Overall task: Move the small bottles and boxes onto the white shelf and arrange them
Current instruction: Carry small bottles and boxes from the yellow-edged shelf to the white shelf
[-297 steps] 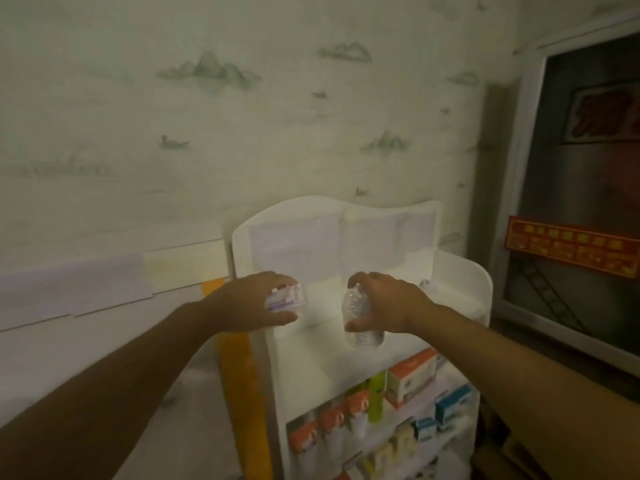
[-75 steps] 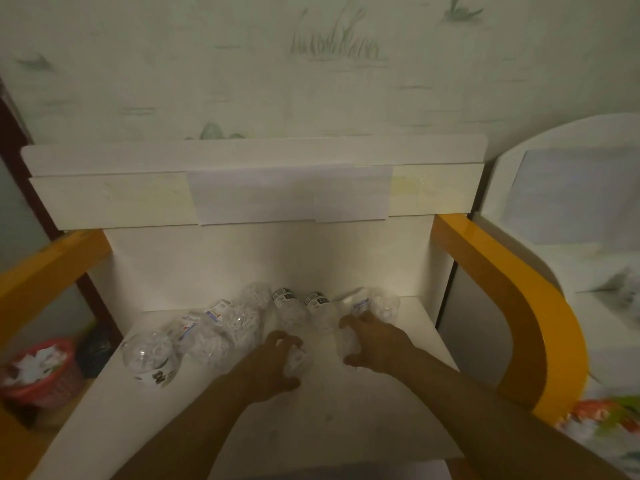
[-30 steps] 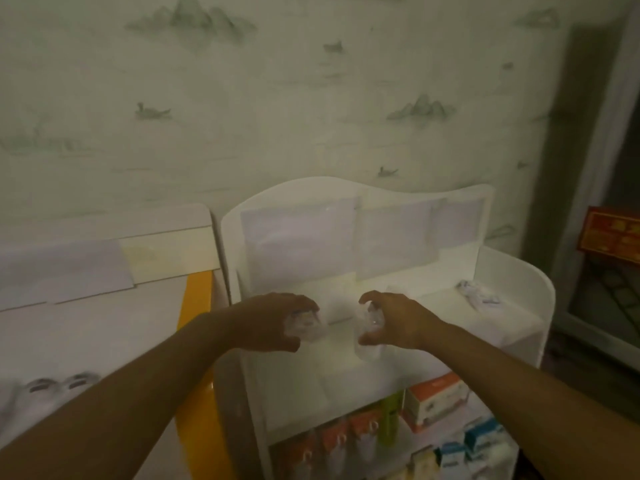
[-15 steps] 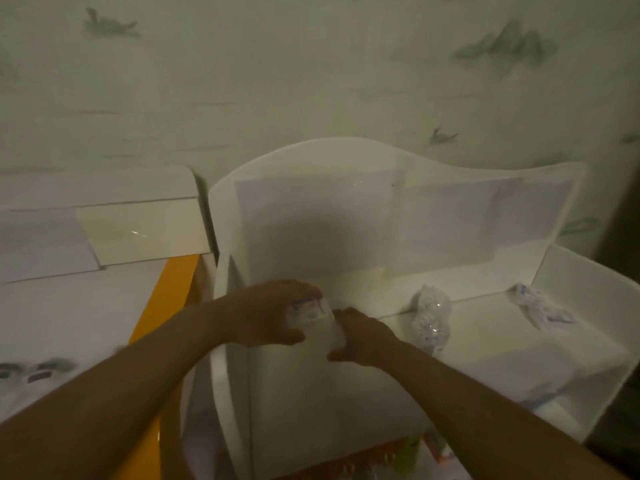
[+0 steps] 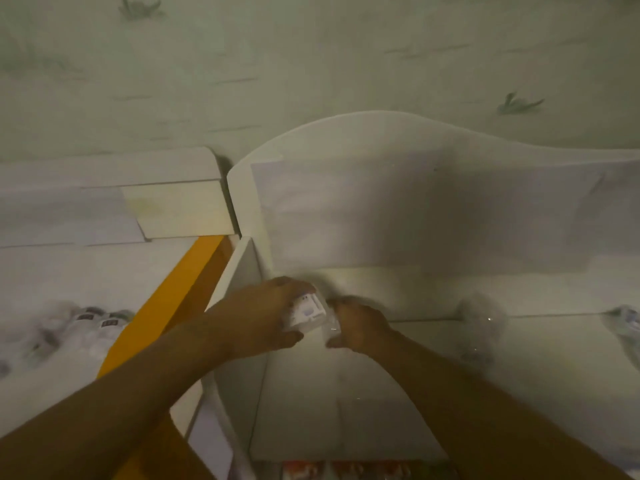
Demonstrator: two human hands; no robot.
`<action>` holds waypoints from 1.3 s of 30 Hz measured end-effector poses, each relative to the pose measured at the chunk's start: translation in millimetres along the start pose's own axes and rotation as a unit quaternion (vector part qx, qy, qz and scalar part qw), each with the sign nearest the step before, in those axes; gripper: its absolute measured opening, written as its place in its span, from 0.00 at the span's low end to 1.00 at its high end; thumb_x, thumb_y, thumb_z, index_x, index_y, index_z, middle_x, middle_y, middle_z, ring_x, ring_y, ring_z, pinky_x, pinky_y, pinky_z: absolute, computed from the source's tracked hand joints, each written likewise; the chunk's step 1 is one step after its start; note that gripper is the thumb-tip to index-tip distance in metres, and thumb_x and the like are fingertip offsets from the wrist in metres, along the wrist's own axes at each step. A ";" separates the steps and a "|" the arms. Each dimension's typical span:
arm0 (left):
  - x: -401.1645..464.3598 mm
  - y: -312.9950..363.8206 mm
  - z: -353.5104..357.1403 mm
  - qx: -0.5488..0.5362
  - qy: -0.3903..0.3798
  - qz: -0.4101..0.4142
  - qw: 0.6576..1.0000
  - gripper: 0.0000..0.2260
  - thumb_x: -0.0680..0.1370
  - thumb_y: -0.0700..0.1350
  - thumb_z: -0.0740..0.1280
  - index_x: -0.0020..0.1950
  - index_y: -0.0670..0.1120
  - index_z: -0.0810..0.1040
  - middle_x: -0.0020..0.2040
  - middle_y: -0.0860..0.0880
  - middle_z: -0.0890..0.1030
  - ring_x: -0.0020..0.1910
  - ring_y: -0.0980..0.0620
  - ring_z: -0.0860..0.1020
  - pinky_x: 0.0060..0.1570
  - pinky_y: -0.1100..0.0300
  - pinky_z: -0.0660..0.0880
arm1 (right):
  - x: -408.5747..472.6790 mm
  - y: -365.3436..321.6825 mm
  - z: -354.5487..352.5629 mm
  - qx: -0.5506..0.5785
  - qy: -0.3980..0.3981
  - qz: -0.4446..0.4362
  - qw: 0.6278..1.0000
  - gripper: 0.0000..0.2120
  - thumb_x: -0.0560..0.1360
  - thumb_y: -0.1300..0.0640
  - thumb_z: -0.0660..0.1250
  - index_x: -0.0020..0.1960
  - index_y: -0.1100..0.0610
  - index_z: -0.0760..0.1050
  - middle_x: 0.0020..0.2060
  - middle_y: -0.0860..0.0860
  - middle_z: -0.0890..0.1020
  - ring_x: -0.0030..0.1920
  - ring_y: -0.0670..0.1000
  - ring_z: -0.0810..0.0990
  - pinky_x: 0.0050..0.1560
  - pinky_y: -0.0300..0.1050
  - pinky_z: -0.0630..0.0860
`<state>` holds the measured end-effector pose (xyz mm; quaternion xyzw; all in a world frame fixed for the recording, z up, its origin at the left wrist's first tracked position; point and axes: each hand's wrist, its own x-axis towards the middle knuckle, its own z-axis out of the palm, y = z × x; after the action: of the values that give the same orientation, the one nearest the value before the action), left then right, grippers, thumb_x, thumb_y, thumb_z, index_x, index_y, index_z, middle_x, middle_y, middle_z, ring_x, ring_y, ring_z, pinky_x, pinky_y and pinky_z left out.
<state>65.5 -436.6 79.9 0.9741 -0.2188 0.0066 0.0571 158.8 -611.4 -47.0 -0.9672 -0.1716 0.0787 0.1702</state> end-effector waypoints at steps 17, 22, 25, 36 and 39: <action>34.6 103.1 95.4 -0.042 -0.106 0.085 0.990 0.30 0.73 0.59 0.69 0.73 0.59 0.62 0.70 0.58 0.69 0.65 0.54 0.73 0.64 0.60 0.71 | -49.5 67.6 -111.5 -0.114 0.061 -0.084 0.988 0.22 0.76 0.43 0.64 0.68 0.49 0.71 0.62 0.50 0.78 0.62 0.54 0.77 0.61 0.51 0.75; 68.4 153.9 149.5 -0.056 -0.151 0.134 0.978 0.29 0.73 0.58 0.68 0.71 0.60 0.62 0.71 0.56 0.68 0.66 0.51 0.72 0.65 0.52 0.71 | -86.9 116.6 -138.9 -0.135 0.075 -0.035 0.987 0.21 0.77 0.42 0.63 0.67 0.47 0.71 0.62 0.49 0.77 0.61 0.52 0.77 0.60 0.50 0.75; 82.0 173.0 160.5 -0.026 -0.159 0.154 0.975 0.30 0.73 0.58 0.68 0.72 0.59 0.61 0.71 0.56 0.68 0.66 0.50 0.72 0.65 0.53 0.70 | -111.5 149.6 -146.5 -0.124 0.079 -0.004 0.989 0.19 0.77 0.42 0.63 0.66 0.47 0.72 0.60 0.48 0.78 0.59 0.51 0.77 0.58 0.48 0.74; 87.4 161.3 149.2 -0.057 -0.154 0.107 0.981 0.32 0.72 0.61 0.69 0.73 0.60 0.63 0.71 0.58 0.70 0.66 0.55 0.71 0.63 0.60 0.68 | -150.2 208.1 -156.2 -0.079 0.090 0.040 0.992 0.19 0.76 0.42 0.64 0.64 0.46 0.73 0.58 0.45 0.79 0.61 0.49 0.75 0.54 0.43 0.69; 85.3 183.0 158.0 -0.062 -0.152 0.137 0.977 0.30 0.73 0.62 0.67 0.73 0.60 0.62 0.72 0.59 0.68 0.68 0.56 0.70 0.64 0.63 0.65 | -158.3 219.5 -161.2 -0.076 0.092 0.051 0.992 0.18 0.76 0.42 0.65 0.64 0.46 0.74 0.57 0.45 0.79 0.59 0.49 0.76 0.54 0.44 0.71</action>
<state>62.5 -655.3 -54.0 0.9190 -0.3565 -0.1468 0.0819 112.7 -910.8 39.5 -0.9879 -0.1116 -0.0151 0.1068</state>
